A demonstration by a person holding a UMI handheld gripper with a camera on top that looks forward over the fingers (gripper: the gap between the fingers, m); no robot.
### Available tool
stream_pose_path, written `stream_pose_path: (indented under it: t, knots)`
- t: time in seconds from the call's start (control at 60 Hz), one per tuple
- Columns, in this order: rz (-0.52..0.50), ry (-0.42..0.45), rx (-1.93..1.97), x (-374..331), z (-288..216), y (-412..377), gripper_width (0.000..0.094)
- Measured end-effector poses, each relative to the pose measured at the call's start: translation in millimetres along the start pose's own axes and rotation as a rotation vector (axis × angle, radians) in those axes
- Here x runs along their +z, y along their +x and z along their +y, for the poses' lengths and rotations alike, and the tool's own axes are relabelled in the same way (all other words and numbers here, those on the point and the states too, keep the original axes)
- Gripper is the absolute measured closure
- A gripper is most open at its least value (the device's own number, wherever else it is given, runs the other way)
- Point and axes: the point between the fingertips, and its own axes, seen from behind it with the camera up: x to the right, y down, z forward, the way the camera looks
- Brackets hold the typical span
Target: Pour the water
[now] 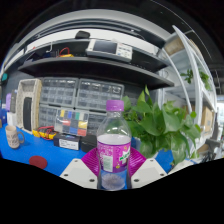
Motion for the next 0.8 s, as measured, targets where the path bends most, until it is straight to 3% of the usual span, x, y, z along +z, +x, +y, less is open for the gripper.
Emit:
stream_pose_path:
  t: [0.133,0.55,0.8]
  knots:
    - [-0.048,0.025,-0.203,5.3,-24.0,-35.5,0.0598]
    - [-0.3,0.194,-0.957,19.6,-72.3,-266.1,0.0597]
    - [-0.266,0.355,-1.474,10.5,-79.7,-348.3,0.0598]
